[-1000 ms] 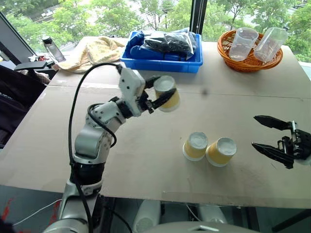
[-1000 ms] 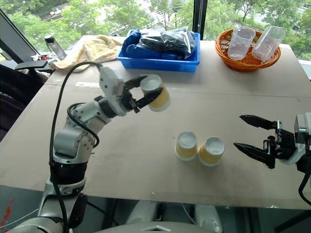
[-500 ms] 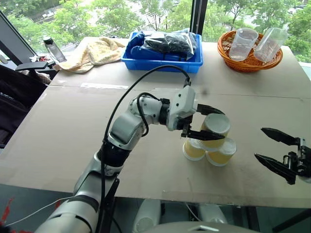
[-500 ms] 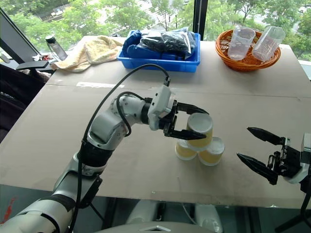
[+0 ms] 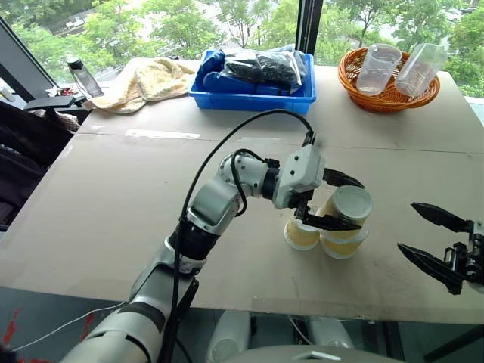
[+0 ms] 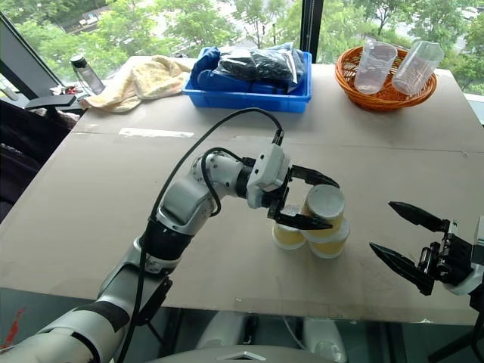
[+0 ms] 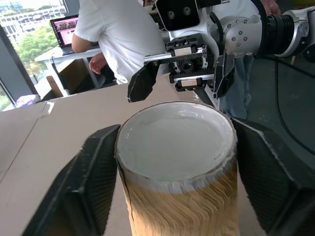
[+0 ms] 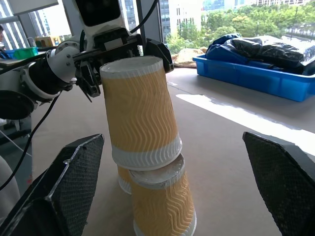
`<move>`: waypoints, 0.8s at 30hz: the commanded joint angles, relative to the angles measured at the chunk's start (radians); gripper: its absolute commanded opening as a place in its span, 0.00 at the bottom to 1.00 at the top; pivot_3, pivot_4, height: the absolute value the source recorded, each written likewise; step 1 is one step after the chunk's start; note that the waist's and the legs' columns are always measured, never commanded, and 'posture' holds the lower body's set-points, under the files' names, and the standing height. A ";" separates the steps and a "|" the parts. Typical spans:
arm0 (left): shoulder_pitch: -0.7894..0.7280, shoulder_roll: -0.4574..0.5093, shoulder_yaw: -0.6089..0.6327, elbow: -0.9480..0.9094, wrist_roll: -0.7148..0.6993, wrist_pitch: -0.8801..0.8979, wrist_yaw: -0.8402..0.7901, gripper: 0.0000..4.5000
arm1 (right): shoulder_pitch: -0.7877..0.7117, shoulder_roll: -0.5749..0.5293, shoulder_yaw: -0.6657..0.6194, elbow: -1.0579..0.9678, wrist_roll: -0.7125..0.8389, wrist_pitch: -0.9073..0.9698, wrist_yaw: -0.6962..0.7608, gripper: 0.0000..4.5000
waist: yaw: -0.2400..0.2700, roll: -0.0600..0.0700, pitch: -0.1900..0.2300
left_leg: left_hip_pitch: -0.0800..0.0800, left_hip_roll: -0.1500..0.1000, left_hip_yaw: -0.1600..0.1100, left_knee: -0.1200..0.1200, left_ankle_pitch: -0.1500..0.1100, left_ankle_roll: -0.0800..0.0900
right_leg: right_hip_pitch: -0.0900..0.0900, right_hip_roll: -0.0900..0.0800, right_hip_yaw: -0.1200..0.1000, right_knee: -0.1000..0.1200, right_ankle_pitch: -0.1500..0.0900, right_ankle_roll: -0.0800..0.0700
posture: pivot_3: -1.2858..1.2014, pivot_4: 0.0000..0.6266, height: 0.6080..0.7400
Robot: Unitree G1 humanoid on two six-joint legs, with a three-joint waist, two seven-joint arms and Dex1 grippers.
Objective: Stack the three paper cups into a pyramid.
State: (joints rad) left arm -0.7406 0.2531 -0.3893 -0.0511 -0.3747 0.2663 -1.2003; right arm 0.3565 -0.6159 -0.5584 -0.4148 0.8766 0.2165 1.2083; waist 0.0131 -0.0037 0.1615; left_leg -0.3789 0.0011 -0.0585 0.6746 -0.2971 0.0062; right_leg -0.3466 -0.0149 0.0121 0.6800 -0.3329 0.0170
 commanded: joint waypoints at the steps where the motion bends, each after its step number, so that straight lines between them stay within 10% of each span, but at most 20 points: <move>1: -0.001 -0.025 0.049 -0.025 -0.027 -0.009 0.034 0.98 | -0.010 -0.015 -0.026 -0.023 0.025 -0.004 -0.001 1.00 | 0.000 0.000 0.000 | 0.000 0.000 0.000 0.000 0.000 0.000 | 0.000 0.000 0.000 0.000 0.000 0.000 | 0.52 0.24 1.00; 13: -0.049 -0.012 0.328 -0.249 -0.458 0.293 0.166 0.98 | -0.056 -0.055 0.000 0.028 0.009 0.006 0.024 1.00 | 0.001 0.000 0.000 | 0.000 0.000 0.000 0.001 0.000 0.000 | 0.000 -0.001 -0.001 0.000 0.000 0.000 | 0.52 0.24 1.00; 19: 0.006 0.132 0.434 -0.136 -0.232 0.195 0.334 0.98 | -0.082 -0.066 0.009 0.056 0.007 0.012 0.044 1.00 | -0.008 0.002 -0.001 | 0.002 0.000 0.000 0.001 0.000 0.000 | 0.002 0.000 0.000 0.001 0.000 0.000 | 0.52 0.24 1.00; 24: 0.437 0.342 0.533 -0.231 -0.127 0.141 0.306 0.98 | -0.074 -0.054 0.052 0.200 -0.109 -0.081 0.109 1.00 | -0.033 0.002 -0.001 | 0.002 0.000 0.000 -0.001 0.000 0.000 | 0.001 0.000 0.001 -0.001 0.000 0.000 | 0.52 0.24 1.00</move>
State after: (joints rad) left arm -0.4006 0.5665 0.0936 -0.2165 -0.5101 0.4164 -0.8641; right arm 0.2675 -0.6741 -0.5074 -0.2719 0.8114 0.1820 1.2831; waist -0.0199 -0.0022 0.1601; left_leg -0.3760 0.0014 -0.0580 0.6708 -0.2971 0.0061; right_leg -0.3465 -0.0146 0.0186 0.6779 -0.3330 0.0169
